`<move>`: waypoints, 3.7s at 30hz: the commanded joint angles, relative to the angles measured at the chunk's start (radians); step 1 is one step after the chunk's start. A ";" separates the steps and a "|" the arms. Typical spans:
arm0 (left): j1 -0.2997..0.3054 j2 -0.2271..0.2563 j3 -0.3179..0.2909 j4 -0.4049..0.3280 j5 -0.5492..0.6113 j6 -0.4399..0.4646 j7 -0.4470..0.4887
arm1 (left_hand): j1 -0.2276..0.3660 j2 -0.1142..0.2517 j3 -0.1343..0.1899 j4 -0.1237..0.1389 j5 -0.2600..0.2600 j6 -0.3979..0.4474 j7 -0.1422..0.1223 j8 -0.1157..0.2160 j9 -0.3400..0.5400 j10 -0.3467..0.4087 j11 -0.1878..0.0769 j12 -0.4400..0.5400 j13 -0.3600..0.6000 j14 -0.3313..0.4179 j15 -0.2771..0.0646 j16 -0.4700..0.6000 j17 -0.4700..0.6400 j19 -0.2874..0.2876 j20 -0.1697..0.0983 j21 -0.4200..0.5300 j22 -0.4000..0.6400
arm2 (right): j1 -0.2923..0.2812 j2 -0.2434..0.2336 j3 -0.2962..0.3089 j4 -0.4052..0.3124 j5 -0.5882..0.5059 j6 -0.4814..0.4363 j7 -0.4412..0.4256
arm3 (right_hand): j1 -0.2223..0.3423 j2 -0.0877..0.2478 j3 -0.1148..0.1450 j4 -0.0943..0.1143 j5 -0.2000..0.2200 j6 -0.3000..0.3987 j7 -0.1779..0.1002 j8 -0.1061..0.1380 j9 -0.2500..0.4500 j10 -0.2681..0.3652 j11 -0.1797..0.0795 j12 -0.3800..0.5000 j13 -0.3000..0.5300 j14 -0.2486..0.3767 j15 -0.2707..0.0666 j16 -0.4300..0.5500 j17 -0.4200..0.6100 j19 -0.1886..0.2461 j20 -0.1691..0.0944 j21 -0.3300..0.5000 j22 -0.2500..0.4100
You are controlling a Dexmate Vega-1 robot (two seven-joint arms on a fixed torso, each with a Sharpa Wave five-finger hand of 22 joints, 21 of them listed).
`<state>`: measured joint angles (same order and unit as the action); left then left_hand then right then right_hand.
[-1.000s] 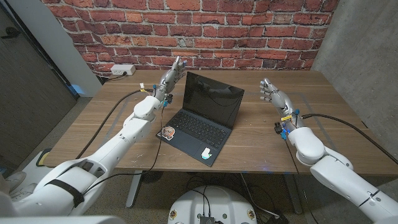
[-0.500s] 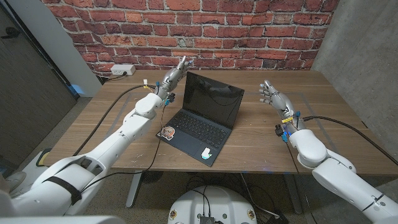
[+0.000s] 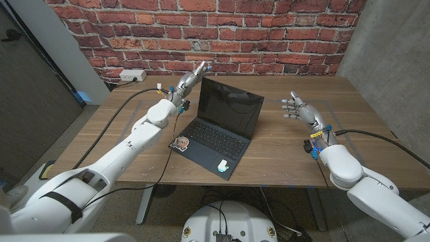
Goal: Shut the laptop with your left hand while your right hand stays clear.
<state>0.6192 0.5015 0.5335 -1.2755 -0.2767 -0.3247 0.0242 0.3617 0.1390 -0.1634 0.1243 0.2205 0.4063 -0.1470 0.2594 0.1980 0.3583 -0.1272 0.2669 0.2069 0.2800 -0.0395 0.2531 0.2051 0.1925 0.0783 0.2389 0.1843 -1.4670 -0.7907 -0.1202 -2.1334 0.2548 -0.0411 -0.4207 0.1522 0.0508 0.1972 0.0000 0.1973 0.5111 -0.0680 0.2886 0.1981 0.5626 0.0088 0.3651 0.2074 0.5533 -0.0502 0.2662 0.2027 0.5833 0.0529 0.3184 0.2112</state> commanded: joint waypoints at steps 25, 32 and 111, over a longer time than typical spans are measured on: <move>0.047 0.030 -0.011 -0.166 0.206 0.108 0.240 | 0.014 0.012 0.002 0.016 -0.010 0.213 0.050 0.060 0.000 0.312 -0.006 0.102 0.041 0.311 -0.141 0.119 0.049 0.195 0.048 0.075 0.022 | -0.014 -0.002 -0.067 0.018 0.037 0.116 0.153 | 0.011 0.020 0.004 -0.013 0.004 0.410 -0.032 0.080 -0.003 0.429 -0.096 0.094 -0.011 0.463 -0.167 0.093 -0.002 0.352 -0.239 0.193 0.012; 0.052 0.023 -0.007 -0.173 0.257 0.096 0.296 | 0.022 0.007 -0.001 0.015 -0.012 0.291 0.067 0.073 0.001 0.411 -0.013 0.138 0.059 0.428 -0.157 0.172 0.069 0.328 0.024 0.123 0.022 | -0.013 -0.013 -0.079 0.021 0.036 0.131 0.167 | 0.011 0.021 0.004 -0.013 0.004 0.422 -0.037 0.077 -0.004 0.441 -0.108 0.089 -0.013 0.483 -0.171 0.087 -0.006 0.386 -0.256 0.208 0.009; -0.018 0.107 0.096 -0.199 0.626 0.140 0.307 | 0.056 0.000 -0.049 0.018 -0.015 0.412 0.074 0.012 0.008 0.499 -0.006 0.083 0.060 0.444 -0.167 0.062 0.017 0.234 -0.031 0.144 0.008 | -0.064 -0.013 -0.093 -0.019 0.014 0.151 0.132 | 0.015 0.017 0.004 -0.014 0.004 0.433 -0.045 0.027 -0.004 0.450 -0.114 0.035 -0.015 0.599 -0.177 0.080 0.021 0.449 -0.267 0.251 0.002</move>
<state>0.6210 0.6016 0.6059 -1.4970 0.3013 -0.1940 0.3330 0.4168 0.1360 -0.2069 0.1421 0.2057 0.8094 -0.0715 0.2683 0.2025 0.8481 -0.1344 0.3471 0.2628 0.7141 -0.0672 0.3096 0.2230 0.4145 0.0467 0.3781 0.1904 -1.5295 -0.8100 -0.2094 -2.1553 0.2767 0.0935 -0.2904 0.1612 0.0681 0.1961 -0.0097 0.1973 0.9380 -0.1124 0.3204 0.1909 1.0043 -0.1022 0.4058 0.1901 1.1453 -0.2212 0.3473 0.2211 1.0333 -0.1732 0.5683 0.2136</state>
